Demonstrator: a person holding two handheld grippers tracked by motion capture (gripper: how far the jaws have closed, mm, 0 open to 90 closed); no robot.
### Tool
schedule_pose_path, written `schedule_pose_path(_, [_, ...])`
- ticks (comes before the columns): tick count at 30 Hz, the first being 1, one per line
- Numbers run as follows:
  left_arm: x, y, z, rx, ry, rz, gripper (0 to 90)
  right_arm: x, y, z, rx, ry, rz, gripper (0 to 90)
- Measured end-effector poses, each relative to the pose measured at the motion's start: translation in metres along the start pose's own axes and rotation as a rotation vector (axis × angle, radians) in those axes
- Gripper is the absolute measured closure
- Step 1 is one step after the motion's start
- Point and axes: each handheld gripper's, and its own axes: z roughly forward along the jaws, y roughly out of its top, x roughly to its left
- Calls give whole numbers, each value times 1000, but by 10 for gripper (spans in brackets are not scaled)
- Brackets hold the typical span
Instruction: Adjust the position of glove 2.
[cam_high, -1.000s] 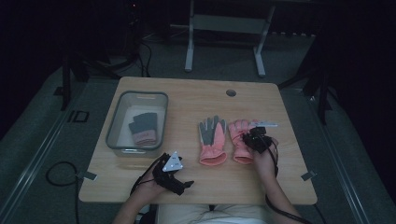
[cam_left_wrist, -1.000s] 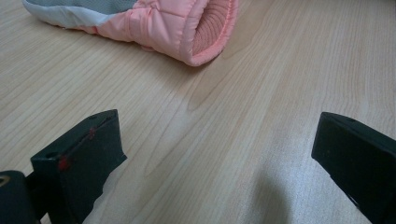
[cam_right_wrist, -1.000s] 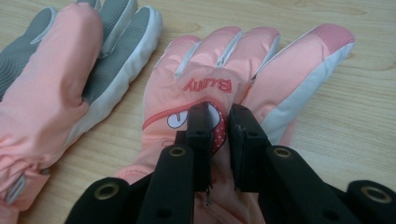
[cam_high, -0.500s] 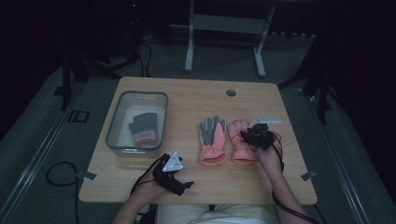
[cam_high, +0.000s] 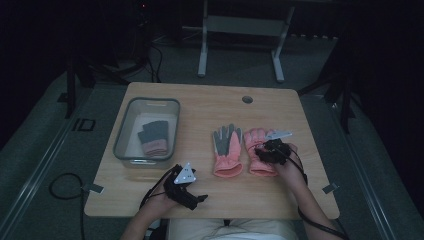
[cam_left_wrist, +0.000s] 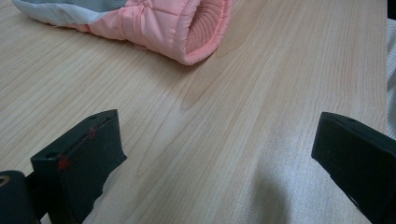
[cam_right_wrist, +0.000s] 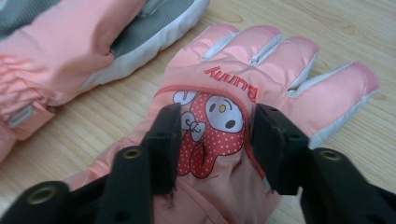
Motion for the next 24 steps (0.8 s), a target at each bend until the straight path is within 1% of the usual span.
schedule_pose_path(1, [0, 0, 0, 0, 0, 1, 15, 1, -1, 1, 1, -7, -8, 575])
schedule_pose_path(3, [-1, 0, 0, 2, 2, 4, 15, 4, -1, 2, 0, -26, -4, 631])
schedule_pose_path(8, [-1, 0, 0, 2, 2, 4, 15, 8, 0, 4, -6, -65, 50, 793])
schedule_pose_path(10, [0, 0, 0, 2, 2, 5, 15, 10, 1, 4, -9, -86, 65, 828])
schedule_pose_path(14, [0, 0, 0, 1, 1, 4, 16, 9, 11, -5, -13, -104, 127, 851])
schedule_pose_path(16, [0, 0, 1, 3, 1, 5, 15, 9, 18, -12, -27, -128, 133, 855])
schedule_pose_path(19, [0, 0, 0, 1, 0, 4, 15, 9, 24, -20, -45, -136, 154, 856])
schedule_pose_path(20, [0, 0, 0, 2, 0, 5, 16, 9, 31, -28, -66, -142, 166, 858])
schedule_pose_path(24, [0, 0, 0, 2, 1, 7, 16, 12, 45, -45, -113, -153, 180, 859])
